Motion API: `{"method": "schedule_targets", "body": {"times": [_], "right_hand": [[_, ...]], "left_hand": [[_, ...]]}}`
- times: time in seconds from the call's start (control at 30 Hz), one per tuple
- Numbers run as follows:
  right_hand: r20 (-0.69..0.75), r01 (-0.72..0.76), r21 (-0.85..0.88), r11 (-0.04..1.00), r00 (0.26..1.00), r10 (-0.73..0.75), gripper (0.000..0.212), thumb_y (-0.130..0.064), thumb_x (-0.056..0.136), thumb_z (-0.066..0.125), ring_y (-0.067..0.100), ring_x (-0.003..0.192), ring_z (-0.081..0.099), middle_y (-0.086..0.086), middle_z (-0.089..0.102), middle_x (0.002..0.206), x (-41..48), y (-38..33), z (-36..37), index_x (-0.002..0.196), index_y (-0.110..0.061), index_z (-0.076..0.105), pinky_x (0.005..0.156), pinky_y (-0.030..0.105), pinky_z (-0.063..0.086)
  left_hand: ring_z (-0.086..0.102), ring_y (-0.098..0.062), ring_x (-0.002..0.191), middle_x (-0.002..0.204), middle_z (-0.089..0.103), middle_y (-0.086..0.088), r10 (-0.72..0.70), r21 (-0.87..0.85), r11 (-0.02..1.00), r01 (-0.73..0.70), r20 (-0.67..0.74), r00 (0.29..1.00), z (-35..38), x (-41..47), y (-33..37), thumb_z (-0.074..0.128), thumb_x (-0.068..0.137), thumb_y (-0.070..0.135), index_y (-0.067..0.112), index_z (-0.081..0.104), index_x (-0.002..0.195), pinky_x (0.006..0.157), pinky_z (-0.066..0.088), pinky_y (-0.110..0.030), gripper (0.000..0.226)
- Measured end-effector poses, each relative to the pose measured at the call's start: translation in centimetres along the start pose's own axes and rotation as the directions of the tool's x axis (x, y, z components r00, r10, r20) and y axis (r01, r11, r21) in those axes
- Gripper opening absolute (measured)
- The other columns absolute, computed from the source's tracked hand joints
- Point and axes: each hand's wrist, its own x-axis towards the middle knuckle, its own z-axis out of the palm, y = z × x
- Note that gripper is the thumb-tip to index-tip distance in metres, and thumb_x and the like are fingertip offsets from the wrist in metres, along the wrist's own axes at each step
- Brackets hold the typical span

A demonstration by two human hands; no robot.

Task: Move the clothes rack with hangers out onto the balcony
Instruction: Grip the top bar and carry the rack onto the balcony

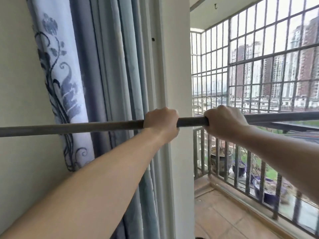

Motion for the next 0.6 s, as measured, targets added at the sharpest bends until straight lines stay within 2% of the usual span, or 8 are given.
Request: {"method": "schedule_targets", "body": {"times": [0.1, 0.2, 0.33, 0.5, 0.6], "right_hand": [[-0.003, -0.009, -0.012, 1.0, 1.0, 0.009, 0.029, -0.031, 0.092, 0.05, 0.006, 0.041, 0.046, -0.007, 0.047, 0.052, -0.7, 3.6, 0.5, 0.065, -0.023, 0.043, 0.038, 0.023, 0.043], [0.019, -0.033, -0.005, 0.999, 0.999, 0.033, 0.035, -0.03, 0.093, 0.05, 0.004, 0.038, 0.044, -0.007, 0.048, 0.051, -1.6, 6.9, 1.0, 0.06, -0.026, 0.039, 0.035, 0.017, 0.031], [0.008, -0.079, -0.016, 0.997, 0.997, 0.079, 0.036, -0.028, 0.092, 0.051, 0.004, 0.037, 0.045, -0.008, 0.048, 0.049, -2.5, 10.4, 1.5, 0.058, -0.026, 0.038, 0.035, 0.017, 0.029], [0.018, -0.099, 0.014, 0.995, 0.995, 0.099, 0.036, -0.029, 0.092, 0.051, 0.003, 0.036, 0.045, -0.008, 0.047, 0.047, -3.2, 13.2, 1.7, 0.058, -0.028, 0.038, 0.035, 0.016, 0.031], [0.001, -0.112, 0.007, 0.994, 0.994, 0.112, 0.035, -0.027, 0.091, 0.053, 0.003, 0.036, 0.045, -0.008, 0.047, 0.046, -3.5, 13.9, 2.2, 0.059, -0.027, 0.041, 0.035, 0.016, 0.031]], "left_hand": [[0.059, -0.021, 0.062, 0.067, 0.056, 0.001, 0.037, -0.005, 0.999, -0.037, -0.011, 0.999, 0.3, 1.6, 3.3, 0.059, 0.086, 0.023, 0.019, 0.061, 0.089, 0.065, 0.054, -0.036, 0.006], [0.056, -0.019, 0.058, 0.063, 0.053, 0.002, 0.058, -0.018, 0.998, -0.058, -0.013, 0.998, 0.8, 3.1, 6.2, 0.06, 0.084, 0.019, 0.019, 0.061, 0.086, 0.059, 0.05, -0.032, 0.003], [0.044, -0.014, 0.049, 0.06, 0.049, 0.003, 0.073, -0.011, 0.997, -0.073, -0.022, 0.997, 1.5, 4.8, 9.6, 0.06, 0.083, 0.016, 0.02, 0.057, 0.082, 0.052, 0.036, -0.03, 0.005], [0.048, -0.015, 0.053, 0.068, 0.054, 0.002, 0.097, -0.036, 0.995, -0.098, -0.038, 0.995, 1.5, 6.1, 12.2, 0.059, 0.084, 0.018, 0.019, 0.061, 0.087, 0.053, 0.037, -0.03, 0.003], [0.045, -0.014, 0.051, 0.065, 0.052, 0.003, 0.119, -0.025, 0.992, -0.12, -0.05, 0.992, 1.9, 6.2, 12.7, 0.058, 0.085, 0.02, 0.02, 0.06, 0.087, 0.052, 0.034, -0.03, 0.003]]}}
